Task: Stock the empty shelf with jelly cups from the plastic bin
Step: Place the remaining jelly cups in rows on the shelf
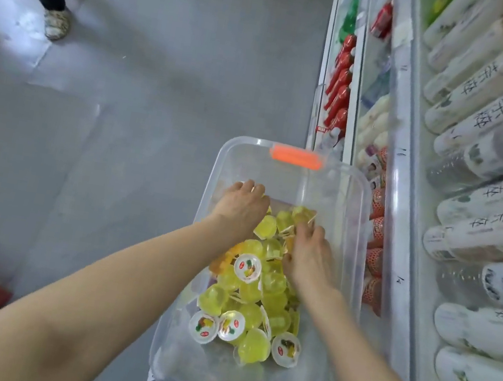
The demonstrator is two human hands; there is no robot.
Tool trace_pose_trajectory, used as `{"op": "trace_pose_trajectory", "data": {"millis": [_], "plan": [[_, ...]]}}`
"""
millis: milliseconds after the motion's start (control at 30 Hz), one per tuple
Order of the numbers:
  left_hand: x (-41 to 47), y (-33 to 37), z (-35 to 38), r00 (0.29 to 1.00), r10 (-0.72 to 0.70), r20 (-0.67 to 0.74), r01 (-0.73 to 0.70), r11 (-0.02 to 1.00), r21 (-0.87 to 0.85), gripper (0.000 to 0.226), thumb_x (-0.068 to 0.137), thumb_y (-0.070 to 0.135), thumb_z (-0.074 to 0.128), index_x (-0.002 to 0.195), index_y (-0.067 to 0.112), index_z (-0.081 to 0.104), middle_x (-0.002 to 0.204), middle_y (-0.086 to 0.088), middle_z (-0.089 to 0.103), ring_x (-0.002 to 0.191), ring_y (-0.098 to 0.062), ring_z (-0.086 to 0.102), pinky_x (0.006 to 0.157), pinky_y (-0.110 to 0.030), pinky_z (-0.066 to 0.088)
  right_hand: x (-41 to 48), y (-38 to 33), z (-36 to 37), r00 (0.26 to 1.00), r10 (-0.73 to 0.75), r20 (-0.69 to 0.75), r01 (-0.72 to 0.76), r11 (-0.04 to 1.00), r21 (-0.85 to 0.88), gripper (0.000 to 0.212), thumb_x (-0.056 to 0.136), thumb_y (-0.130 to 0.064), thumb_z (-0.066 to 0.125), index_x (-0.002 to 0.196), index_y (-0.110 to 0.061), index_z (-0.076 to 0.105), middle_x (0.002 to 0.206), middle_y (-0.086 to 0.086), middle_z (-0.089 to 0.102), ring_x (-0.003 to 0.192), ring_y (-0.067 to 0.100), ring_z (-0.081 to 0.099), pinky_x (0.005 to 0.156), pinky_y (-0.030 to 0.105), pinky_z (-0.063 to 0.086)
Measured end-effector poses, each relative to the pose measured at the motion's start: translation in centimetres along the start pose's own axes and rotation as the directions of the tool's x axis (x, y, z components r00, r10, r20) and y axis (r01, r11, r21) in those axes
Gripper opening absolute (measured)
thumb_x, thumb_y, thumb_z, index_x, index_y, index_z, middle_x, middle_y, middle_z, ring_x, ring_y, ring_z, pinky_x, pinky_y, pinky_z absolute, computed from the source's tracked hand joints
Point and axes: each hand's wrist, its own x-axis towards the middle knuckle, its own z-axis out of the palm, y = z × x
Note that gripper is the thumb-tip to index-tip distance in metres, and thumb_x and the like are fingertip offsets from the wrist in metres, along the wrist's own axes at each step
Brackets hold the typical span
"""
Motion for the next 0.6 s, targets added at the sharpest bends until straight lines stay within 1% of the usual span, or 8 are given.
{"op": "trace_pose_trajectory", "data": {"millis": [67,133,200,267,333,400,500,600], "plan": [[2.2,-0.1,0.6,0.994,-0.033,0.107,0.023,0.996,0.09,0.055,0.089,0.028,0.06,0.138,0.011,0.041,0.138,-0.01,0.04,0.127,-0.03,0.04,0.105,-0.039,0.035,-0.6,0.6,0.4,1.0,0.005,-0.008,-0.004,0.999,0.036,0.054,0.084,-0.009,0.064,0.13,-0.012,0.037,0.118,0.016,0.048,0.093,0.029,0.055,0.077,0.033,0.047],[3.7,-0.2,1.6,0.985,-0.056,0.161,0.025,0.982,0.186,0.052,0.092,0.021,0.055,0.141,0.011,0.04,0.142,-0.01,0.037,0.13,-0.031,0.038,0.108,-0.042,0.033,-1.0,1.2,0.8,1.0,0.017,-0.019,-0.015,0.997,0.071,0.056,0.084,-0.008,0.063,0.132,-0.014,0.036,0.11,0.014,0.051,0.091,0.029,0.055,0.074,0.032,0.044],[4.6,-0.2,2.3,0.984,-0.053,0.172,0.01,0.97,0.242,0.048,0.094,0.016,0.051,0.141,0.013,0.041,0.145,-0.01,0.034,0.13,-0.029,0.039,0.107,-0.04,0.034,-0.9,1.7,1.2,0.999,0.025,-0.038,-0.021,0.996,0.088,0.056,0.083,-0.008,0.064,0.132,-0.014,0.038,0.105,0.013,0.054,0.087,0.029,0.056,0.074,0.035,0.046],[5.1,-0.1,2.6,0.986,-0.035,0.16,-0.015,0.954,0.299,0.047,0.094,0.016,0.052,0.14,0.015,0.043,0.143,-0.009,0.034,0.127,-0.027,0.041,0.1,-0.037,0.037,-0.7,2.0,1.5,0.999,0.022,-0.041,-0.019,0.996,0.089,0.056,0.082,-0.008,0.064,0.132,-0.013,0.04,0.104,0.014,0.055,0.085,0.029,0.056,0.073,0.036,0.047],[5.3,0.0,2.9,0.989,-0.027,0.142,-0.022,0.942,0.334,0.047,0.093,0.017,0.055,0.139,0.016,0.045,0.14,-0.009,0.036,0.124,-0.027,0.042,0.096,-0.036,0.039,-0.6,1.9,1.6,0.999,0.012,-0.04,-0.008,0.996,0.094,0.054,0.084,-0.008,0.061,0.133,-0.012,0.039,0.106,0.015,0.053,0.086,0.029,0.055,0.071,0.034,0.044],[5.2,0.2,3.0,0.99,-0.026,0.137,-0.024,0.936,0.352,0.047,0.092,0.017,0.056,0.138,0.015,0.045,0.137,-0.009,0.037,0.12,-0.027,0.043,0.095,-0.036,0.04,-0.5,1.8,1.5,0.999,0.005,-0.05,0.0,0.995,0.103,0.051,0.085,-0.007,0.059,0.132,-0.012,0.038,0.107,0.015,0.052,0.086,0.029,0.055,0.07,0.032,0.04],[4.9,0.6,2.6,0.991,-0.038,0.125,-0.007,0.941,0.34,0.047,0.09,0.015,0.057,0.136,0.013,0.046,0.133,-0.009,0.039,0.115,-0.028,0.047,0.095,-0.036,0.04,-0.6,1.7,1.3,0.998,-0.001,-0.057,0.007,0.994,0.109,0.048,0.086,-0.009,0.058,0.13,-0.012,0.039,0.108,0.014,0.051,0.086,0.029,0.054,0.071,0.032,0.041],[4.2,0.6,1.5,0.992,-0.052,0.112,0.027,0.977,0.213,0.046,0.088,0.008,0.058,0.133,0.009,0.046,0.133,-0.011,0.037,0.112,-0.029,0.05,0.088,-0.033,0.042,-0.8,1.5,1.1,0.998,0.007,-0.059,0.001,0.99,0.14,0.049,0.085,-0.009,0.058,0.13,-0.011,0.04,0.105,0.015,0.051,0.085,0.029,0.053,0.068,0.03,0.037]]}}
